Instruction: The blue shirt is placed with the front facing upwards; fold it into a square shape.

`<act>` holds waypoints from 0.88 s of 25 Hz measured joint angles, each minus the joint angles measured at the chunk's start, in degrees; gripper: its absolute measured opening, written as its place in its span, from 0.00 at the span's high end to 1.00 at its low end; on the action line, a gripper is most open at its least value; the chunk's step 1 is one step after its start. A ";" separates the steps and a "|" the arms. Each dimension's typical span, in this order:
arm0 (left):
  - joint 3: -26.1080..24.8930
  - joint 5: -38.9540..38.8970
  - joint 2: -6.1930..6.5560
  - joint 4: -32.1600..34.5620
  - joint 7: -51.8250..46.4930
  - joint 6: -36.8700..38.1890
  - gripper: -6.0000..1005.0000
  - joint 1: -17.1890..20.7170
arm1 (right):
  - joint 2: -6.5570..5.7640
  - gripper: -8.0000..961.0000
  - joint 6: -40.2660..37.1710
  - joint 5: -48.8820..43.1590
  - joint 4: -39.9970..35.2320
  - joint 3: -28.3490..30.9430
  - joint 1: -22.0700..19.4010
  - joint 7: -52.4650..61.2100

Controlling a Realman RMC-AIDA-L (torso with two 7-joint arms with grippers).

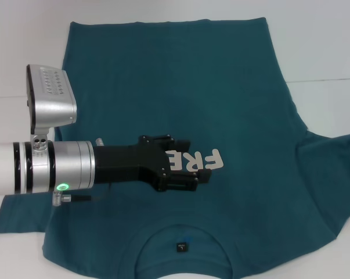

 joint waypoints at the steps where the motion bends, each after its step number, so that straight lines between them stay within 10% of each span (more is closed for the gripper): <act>1: -0.01 0.00 -0.02 0.00 0.00 -0.02 0.13 0.00 | 0.05 0.96 0.34 0.02 0.01 -0.03 0.19 -0.10; 22: -0.02 0.03 0.15 0.00 -0.08 -1.07 0.13 -0.06 | 3.61 0.96 -2.86 0.72 -1.51 -2.45 6.18 -0.48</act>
